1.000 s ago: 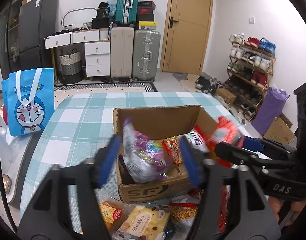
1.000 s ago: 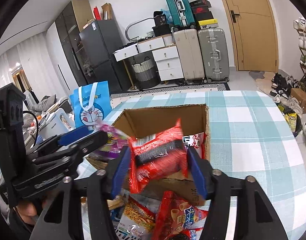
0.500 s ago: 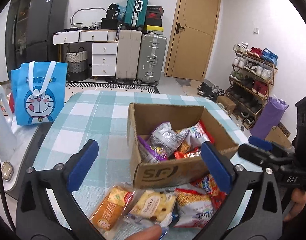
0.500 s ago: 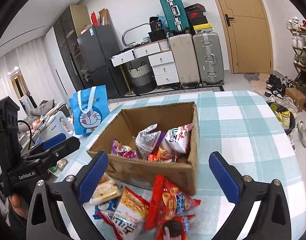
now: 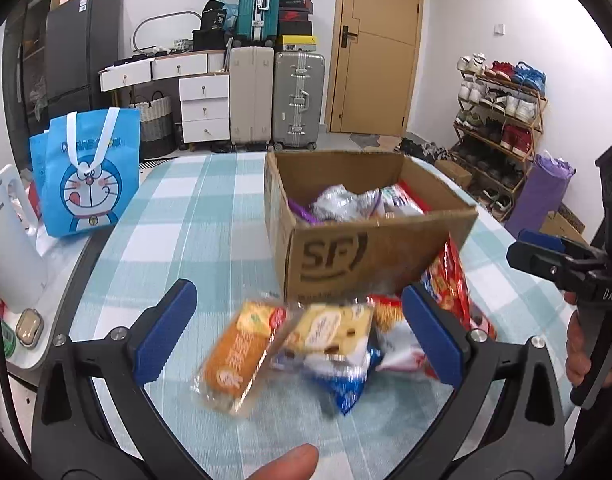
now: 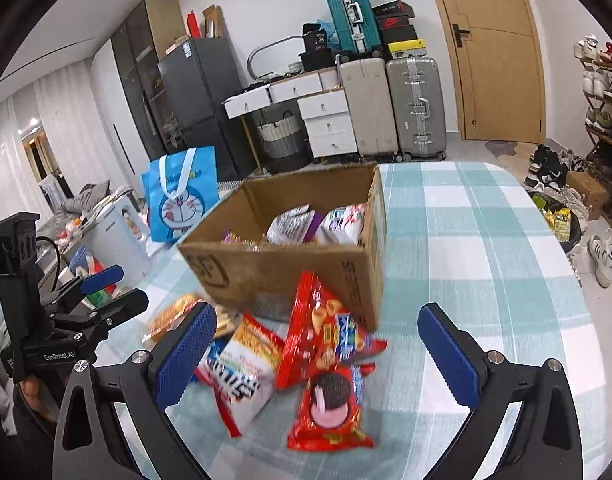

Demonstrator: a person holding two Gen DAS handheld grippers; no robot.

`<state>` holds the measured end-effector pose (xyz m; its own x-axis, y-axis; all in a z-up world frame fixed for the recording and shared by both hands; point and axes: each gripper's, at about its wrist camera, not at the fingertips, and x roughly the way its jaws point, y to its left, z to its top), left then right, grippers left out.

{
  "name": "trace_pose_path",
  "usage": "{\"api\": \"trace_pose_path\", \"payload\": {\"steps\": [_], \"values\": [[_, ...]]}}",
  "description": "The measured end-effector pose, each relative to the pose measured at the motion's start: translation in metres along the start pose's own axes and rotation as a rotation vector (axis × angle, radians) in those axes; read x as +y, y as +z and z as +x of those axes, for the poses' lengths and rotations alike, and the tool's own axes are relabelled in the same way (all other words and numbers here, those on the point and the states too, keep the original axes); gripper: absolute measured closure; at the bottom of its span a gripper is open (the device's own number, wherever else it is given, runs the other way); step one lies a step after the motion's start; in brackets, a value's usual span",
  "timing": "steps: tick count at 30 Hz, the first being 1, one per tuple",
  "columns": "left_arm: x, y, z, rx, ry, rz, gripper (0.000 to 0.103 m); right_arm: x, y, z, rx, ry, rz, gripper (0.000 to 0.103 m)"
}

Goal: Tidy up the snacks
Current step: 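Withdraw both open grippers from the box and move over the remaining snacks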

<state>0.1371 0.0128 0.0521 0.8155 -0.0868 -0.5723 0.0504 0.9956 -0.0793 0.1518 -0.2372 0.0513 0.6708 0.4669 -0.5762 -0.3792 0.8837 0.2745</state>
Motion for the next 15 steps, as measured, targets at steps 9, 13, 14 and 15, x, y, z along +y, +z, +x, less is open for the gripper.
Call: {"api": "trace_pose_path", "payload": {"steps": [9, 13, 14, 15], "values": [[-0.002, -0.024, -0.003, 0.02, 0.014, 0.029, 0.001, 0.004, -0.013, -0.003, 0.017, -0.015, -0.009, 0.001], [0.008, -0.027, 0.0, 0.028, 0.032, -0.007, 0.001, 0.004, -0.014, -0.002, 0.028, -0.019, -0.012, 0.001], [0.01, -0.028, 0.0, 0.03, 0.036, -0.011, 0.001, 0.005, -0.014, -0.002, 0.028, -0.027, -0.021, 0.001], [0.013, -0.03, 0.001, 0.036, 0.04, -0.016, 0.001, 0.005, -0.015, -0.002, 0.03, -0.031, -0.026, 0.001]]}}
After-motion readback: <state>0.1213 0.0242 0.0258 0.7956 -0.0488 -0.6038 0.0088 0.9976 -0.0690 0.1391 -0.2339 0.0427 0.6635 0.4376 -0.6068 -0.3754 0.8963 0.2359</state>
